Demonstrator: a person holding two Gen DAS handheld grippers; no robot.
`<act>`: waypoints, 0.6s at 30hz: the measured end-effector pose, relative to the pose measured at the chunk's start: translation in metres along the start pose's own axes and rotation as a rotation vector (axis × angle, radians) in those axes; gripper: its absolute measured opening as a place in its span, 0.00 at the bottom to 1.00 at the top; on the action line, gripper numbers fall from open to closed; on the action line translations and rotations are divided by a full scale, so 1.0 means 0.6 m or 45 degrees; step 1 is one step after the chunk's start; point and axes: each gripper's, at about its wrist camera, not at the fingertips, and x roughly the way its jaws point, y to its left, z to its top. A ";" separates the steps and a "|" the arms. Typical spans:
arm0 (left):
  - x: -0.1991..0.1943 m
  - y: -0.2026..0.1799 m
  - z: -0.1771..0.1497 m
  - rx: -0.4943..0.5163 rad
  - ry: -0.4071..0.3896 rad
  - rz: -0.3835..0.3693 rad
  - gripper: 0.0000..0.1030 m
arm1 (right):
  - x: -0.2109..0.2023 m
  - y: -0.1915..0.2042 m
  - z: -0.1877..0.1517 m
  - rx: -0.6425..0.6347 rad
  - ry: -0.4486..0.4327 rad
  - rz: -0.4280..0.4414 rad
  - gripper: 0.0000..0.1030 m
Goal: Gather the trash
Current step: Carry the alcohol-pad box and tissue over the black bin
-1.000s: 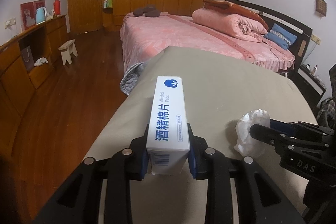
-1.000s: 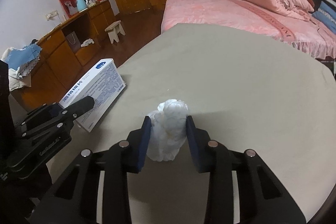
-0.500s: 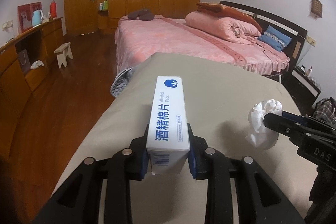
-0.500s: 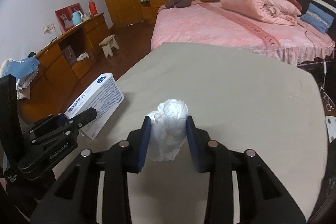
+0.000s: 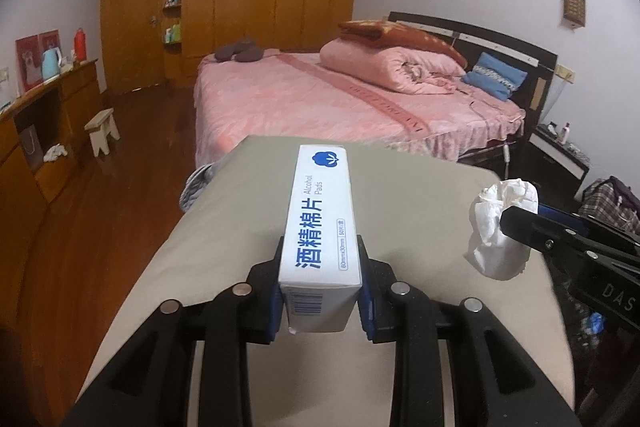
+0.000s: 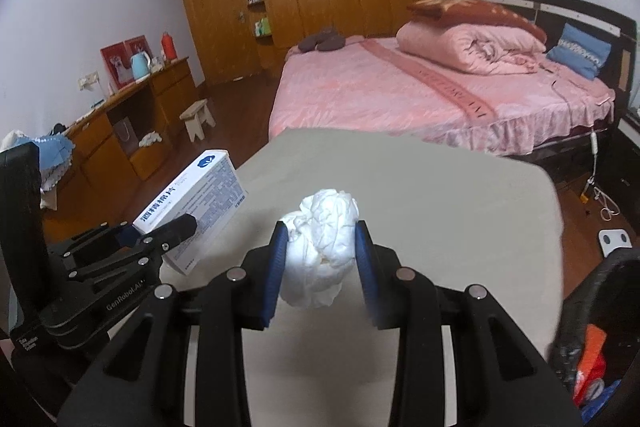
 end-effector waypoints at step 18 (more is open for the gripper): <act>-0.067 -0.189 0.044 0.108 -0.078 -0.169 0.29 | -0.166 -0.125 0.008 0.079 -0.148 -0.142 0.33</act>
